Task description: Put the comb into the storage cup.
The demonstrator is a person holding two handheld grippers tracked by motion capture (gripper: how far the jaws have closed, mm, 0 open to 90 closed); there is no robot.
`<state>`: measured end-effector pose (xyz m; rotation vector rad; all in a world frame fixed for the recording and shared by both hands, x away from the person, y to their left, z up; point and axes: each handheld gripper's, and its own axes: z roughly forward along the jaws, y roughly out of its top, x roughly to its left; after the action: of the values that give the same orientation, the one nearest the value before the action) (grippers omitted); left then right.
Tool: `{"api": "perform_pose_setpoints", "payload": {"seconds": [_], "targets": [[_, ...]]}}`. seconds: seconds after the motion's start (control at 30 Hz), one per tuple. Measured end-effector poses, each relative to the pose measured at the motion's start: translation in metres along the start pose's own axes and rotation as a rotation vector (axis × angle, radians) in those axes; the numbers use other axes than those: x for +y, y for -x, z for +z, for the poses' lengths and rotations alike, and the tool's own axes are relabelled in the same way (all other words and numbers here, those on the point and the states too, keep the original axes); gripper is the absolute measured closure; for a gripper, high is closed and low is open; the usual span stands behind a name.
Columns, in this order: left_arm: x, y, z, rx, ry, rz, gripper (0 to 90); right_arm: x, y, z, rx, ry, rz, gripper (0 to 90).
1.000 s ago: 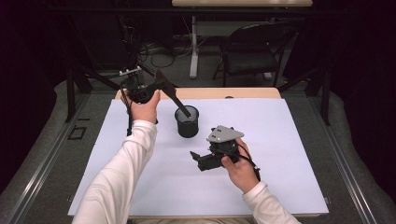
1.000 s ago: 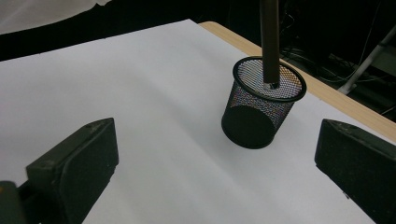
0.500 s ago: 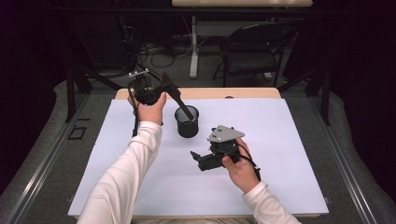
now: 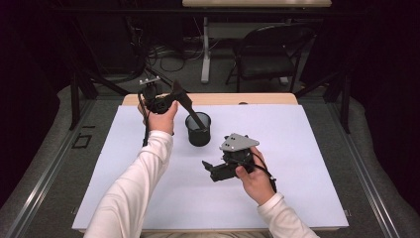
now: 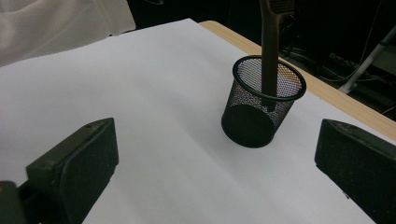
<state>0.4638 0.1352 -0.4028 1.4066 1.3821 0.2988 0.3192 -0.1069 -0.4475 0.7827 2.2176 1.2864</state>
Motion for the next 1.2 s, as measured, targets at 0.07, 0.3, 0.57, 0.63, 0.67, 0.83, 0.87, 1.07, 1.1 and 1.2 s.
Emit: {"api": "perform_pose_setpoints", "payload": {"seconds": [0.07,0.3,0.57,0.63,0.67,0.83,0.87,1.07,1.1,1.2], "targets": [[-0.001,-0.001,0.001,0.001,-0.003,-0.002,84.1,0.000,0.000,0.000,0.000,-0.002,-0.001,0.0],[-0.005,-0.002,0.005,-0.002,-0.017,0.000,84.0,0.000,0.000,0.000,0.002,-0.002,-0.001,0.0],[-0.008,-0.001,0.009,-0.001,-0.027,0.008,84.0,0.000,0.000,0.000,0.002,-0.002,-0.003,0.0],[-0.009,0.000,0.010,0.001,-0.027,0.005,84.1,0.000,0.000,0.000,0.002,-0.002,-0.003,0.0],[-0.010,-0.001,0.010,0.000,-0.026,0.003,84.0,0.000,0.000,0.000,0.003,-0.002,-0.003,0.0],[-0.014,-0.003,0.012,0.002,-0.037,0.004,84.1,0.000,0.000,0.000,0.005,-0.002,-0.003,0.0],[-0.014,-0.004,0.013,0.004,-0.039,0.004,84.0,0.000,-0.001,0.000,0.006,-0.002,-0.002,0.0],[-0.019,-0.008,0.016,0.005,-0.046,-0.006,84.0,0.000,0.000,0.000,0.006,-0.001,-0.003,0.0],[-0.019,-0.008,0.016,0.007,-0.047,-0.007,84.0,-0.001,0.000,0.000,0.007,-0.002,-0.003,0.0],[-0.020,-0.009,0.018,0.008,-0.049,-0.005,84.0,-0.001,0.000,0.001,0.006,-0.004,-0.008,0.0]]}}
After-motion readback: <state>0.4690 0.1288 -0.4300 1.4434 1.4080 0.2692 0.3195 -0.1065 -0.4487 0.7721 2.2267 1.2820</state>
